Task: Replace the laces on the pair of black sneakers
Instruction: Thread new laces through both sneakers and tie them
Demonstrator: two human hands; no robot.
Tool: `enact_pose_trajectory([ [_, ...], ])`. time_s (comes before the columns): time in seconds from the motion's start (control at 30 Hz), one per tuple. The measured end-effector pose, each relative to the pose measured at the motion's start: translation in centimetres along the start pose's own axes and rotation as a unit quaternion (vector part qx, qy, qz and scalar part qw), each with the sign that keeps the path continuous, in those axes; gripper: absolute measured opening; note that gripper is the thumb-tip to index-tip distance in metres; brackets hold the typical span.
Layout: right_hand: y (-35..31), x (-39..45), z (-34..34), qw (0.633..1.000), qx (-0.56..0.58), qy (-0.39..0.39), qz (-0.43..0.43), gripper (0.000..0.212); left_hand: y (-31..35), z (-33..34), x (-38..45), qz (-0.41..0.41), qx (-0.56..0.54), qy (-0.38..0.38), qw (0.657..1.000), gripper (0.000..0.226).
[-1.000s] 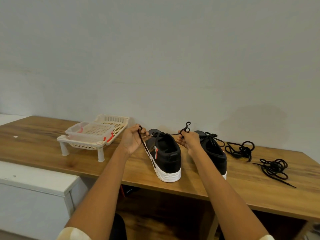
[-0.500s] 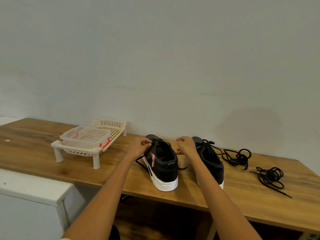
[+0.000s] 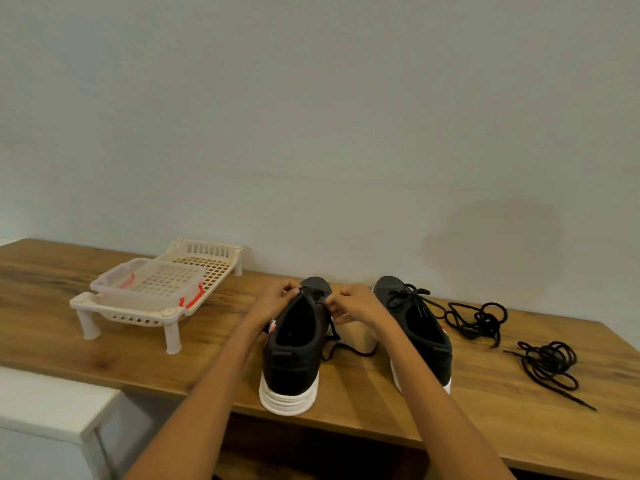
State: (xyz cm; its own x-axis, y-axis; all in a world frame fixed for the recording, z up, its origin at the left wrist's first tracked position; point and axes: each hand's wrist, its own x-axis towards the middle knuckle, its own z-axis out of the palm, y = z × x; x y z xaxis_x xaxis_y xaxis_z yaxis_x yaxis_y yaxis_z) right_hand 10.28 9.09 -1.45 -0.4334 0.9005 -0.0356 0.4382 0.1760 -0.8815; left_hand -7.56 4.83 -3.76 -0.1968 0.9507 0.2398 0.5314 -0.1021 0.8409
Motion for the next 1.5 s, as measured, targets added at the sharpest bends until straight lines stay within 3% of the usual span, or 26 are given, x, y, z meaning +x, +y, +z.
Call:
enact_pose_trajectory([
  [0.07,0.6,0.5,0.4,0.998,-0.034,0.043,-0.03,0.01,0.1,-0.1,-0.3,-0.022,-0.031,0.003,0.999,0.014],
  [0.2,0.9,0.7,1.4,0.992,-0.09,0.062,-0.067,0.025,-0.1,-0.2,-1.3,-0.06,-0.13,-0.016,0.99,0.017],
  [0.33,0.5,0.6,2.1,0.983,-0.117,0.1,-0.095,0.018,-0.3,-0.4,-1.8,-0.057,-0.203,-0.014,0.977,0.017],
  [0.47,0.5,1.3,2.8,0.951,-0.266,0.119,-0.103,0.015,-0.9,-0.6,-2.2,-0.063,-0.23,-0.018,0.971,0.012],
  [0.57,0.6,1.4,2.8,0.953,-0.26,0.129,-0.092,0.013,-0.8,-0.7,-2.3,-0.067,-0.23,-0.03,0.97,0.012],
  [0.73,0.8,1.0,1.7,0.97,-0.191,0.083,-0.129,0.018,-0.9,-0.8,-2.2,-0.066,-0.241,-0.051,0.967,0.01],
  [0.9,0.5,1.8,2.7,0.933,-0.319,0.103,-0.131,0.015,-0.9,-0.6,-2.4,-0.079,-0.277,-0.045,0.957,0.011],
  [1.1,0.6,1.3,3.1,0.953,-0.223,0.175,-0.108,0.013,-1.0,-0.6,-2.1,-0.089,-0.266,-0.044,0.959,0.016],
  [1.17,0.7,1.2,3.1,0.959,-0.198,0.177,-0.103,0.008,-1.1,-0.7,-1.9,-0.088,-0.245,-0.041,0.965,0.023],
  [1.37,1.1,1.3,2.1,0.979,-0.129,0.107,-0.114,0.02,-1.0,-0.3,-1.6,-0.071,-0.209,-0.014,0.975,0.022],
  [1.5,1.8,1.5,2.3,0.979,-0.077,0.16,-0.1,0.014,-0.5,-0.2,-1.8,-0.061,-0.186,0.005,0.981,0.02],
])
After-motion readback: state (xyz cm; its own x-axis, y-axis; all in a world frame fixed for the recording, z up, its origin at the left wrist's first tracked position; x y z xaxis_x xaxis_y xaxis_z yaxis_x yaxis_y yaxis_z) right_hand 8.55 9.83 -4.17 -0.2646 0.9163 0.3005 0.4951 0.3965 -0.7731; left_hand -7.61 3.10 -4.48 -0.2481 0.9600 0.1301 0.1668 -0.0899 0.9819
